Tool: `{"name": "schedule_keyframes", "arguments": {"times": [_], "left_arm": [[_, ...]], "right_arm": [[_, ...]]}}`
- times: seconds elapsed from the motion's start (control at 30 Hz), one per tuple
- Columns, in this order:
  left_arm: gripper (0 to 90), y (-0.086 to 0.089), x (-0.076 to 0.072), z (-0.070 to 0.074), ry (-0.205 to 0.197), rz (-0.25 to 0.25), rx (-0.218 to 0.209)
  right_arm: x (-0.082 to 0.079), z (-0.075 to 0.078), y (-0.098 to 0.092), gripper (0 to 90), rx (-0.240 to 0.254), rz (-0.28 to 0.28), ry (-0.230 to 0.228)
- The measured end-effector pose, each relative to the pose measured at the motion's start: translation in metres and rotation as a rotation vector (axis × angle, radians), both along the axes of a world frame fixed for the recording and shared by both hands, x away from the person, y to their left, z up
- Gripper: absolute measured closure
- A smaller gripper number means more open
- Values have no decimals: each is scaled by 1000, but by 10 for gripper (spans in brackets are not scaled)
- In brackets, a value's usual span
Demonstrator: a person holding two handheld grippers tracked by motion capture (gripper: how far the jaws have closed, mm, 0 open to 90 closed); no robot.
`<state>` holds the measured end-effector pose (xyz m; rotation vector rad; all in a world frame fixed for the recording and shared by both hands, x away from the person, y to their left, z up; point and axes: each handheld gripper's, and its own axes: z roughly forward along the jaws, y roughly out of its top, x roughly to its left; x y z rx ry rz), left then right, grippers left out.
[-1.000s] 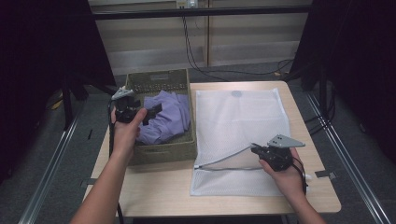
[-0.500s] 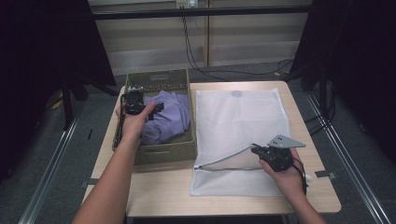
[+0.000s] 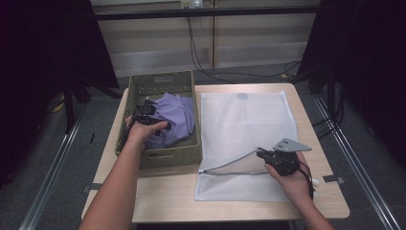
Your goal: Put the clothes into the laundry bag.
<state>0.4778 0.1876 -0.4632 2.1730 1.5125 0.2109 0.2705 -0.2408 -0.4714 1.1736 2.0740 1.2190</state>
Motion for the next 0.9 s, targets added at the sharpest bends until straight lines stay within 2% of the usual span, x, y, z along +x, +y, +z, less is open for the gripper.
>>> {"name": "schedule_keyframes", "arguments": {"times": [0.07, 0.13, 0.23, 0.27, 0.33, 0.4, 0.47, 0.53, 0.57, 0.6, 0.63, 0.73, 0.77, 0.8, 0.83, 0.9], "left_arm": [[20, -1, 0, -5, 39, 7, 26], [27, -2, 1, -8, 69, -10, 68], [105, -5, 0, -9, 75, -22, 129], [168, -5, 0, -8, 48, -8, 145], [357, -2, 0, -4, 30, 20, 151], [510, -2, 0, -1, 25, 5, 162], [689, -2, 0, 3, 19, 5, 141], [826, -2, 0, 7, 5, 6, 128], [849, -2, 0, 11, 8, 5, 123], [859, -1, 0, 15, 2, 23, 80], [867, 0, -1, 18, -4, 21, 67], [875, 8, -5, 34, -58, 44, -16], [877, 10, -8, 41, -87, 56, -49], [877, 10, -8, 41, -87, 56, -49], [877, 17, -15, 55, -136, 52, -108], [878, 25, -23, 69, -188, 42, -163]], "right_arm": [[0, 0, 0, 881, -1, 2, 0], [0, -1, 0, 881, -2, 4, 1], [-1, -2, -1, 881, -1, 1, 7], [-1, -2, -1, 881, -2, 2, 7], [-1, -3, -1, 881, -4, 5, 4], [-1, -3, -2, 881, -4, 3, 5], [-1, -3, -2, 881, -3, 3, 6], [0, -3, -2, 881, -3, 5, 4], [0, -3, -2, 881, -3, 6, 4], [0, -3, -2, 881, -2, 6, 3], [0, -3, -2, 881, -1, 7, 4], [0, -4, -2, 882, -2, 8, 6], [0, -4, -1, 882, -2, 6, 7], [0, -4, -1, 882, -2, 8, 5], [0, -3, -1, 882, -4, 4, 6], [0, -3, 0, 882, -3, 5, 5]]}}
